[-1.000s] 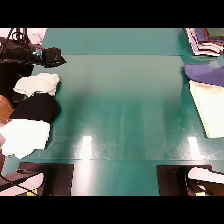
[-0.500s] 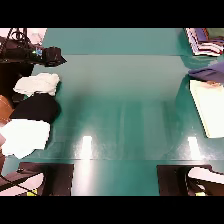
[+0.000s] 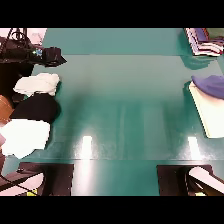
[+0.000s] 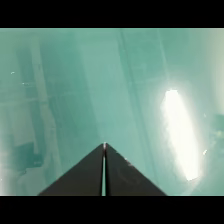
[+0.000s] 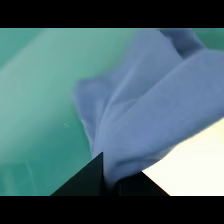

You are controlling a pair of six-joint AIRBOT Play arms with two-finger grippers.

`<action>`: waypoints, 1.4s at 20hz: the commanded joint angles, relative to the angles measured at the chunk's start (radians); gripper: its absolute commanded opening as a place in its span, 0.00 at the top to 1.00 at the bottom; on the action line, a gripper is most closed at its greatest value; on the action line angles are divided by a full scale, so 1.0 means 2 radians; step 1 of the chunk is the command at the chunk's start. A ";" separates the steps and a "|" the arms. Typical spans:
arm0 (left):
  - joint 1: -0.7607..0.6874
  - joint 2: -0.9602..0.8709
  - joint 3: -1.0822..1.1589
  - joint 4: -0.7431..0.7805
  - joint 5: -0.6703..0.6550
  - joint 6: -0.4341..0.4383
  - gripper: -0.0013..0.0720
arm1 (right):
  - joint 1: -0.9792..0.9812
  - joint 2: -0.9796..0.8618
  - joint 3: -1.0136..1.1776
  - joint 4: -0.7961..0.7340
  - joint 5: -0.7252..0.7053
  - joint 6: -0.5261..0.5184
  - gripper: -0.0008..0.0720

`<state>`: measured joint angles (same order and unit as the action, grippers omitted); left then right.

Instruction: Fold the shirts.

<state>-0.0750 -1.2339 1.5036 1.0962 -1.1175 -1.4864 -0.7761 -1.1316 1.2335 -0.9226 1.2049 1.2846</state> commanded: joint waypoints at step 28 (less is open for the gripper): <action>0.000 0.000 0.000 0.000 0.018 0.013 0.95 | 0.418 0.062 -0.016 -0.011 -0.013 0.017 0.96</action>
<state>-0.0753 -1.2339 1.5036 1.0950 -1.0836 -1.4605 0.0231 -1.0065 1.2011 -0.9466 1.1912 1.3197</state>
